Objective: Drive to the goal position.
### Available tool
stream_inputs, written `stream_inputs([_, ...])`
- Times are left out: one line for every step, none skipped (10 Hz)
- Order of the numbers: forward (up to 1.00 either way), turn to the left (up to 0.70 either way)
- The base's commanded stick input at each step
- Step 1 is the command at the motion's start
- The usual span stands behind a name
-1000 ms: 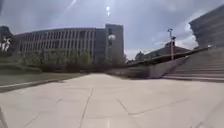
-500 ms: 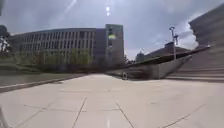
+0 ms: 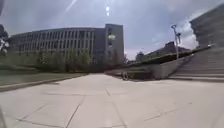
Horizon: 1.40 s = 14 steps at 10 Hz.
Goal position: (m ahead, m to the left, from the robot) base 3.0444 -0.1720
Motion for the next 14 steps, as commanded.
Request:
stream_inputs([1.00, 0.00])
stream_inputs([1.00, 0.00])
stream_inputs([1.00, 0.00])
stream_inputs([1.00, 0.00])
stream_inputs([1.00, 0.00])
stream_inputs([1.00, 0.00])
stream_inputs([1.00, 0.00])
stream_inputs([1.00, 0.00])
stream_inputs([1.00, 0.01])
stream_inputs([1.00, 0.02])
stream_inputs([1.00, 0.02])
stream_inputs([1.00, 0.02])
stream_inputs([1.00, 0.02])
stream_inputs([1.00, 0.00])
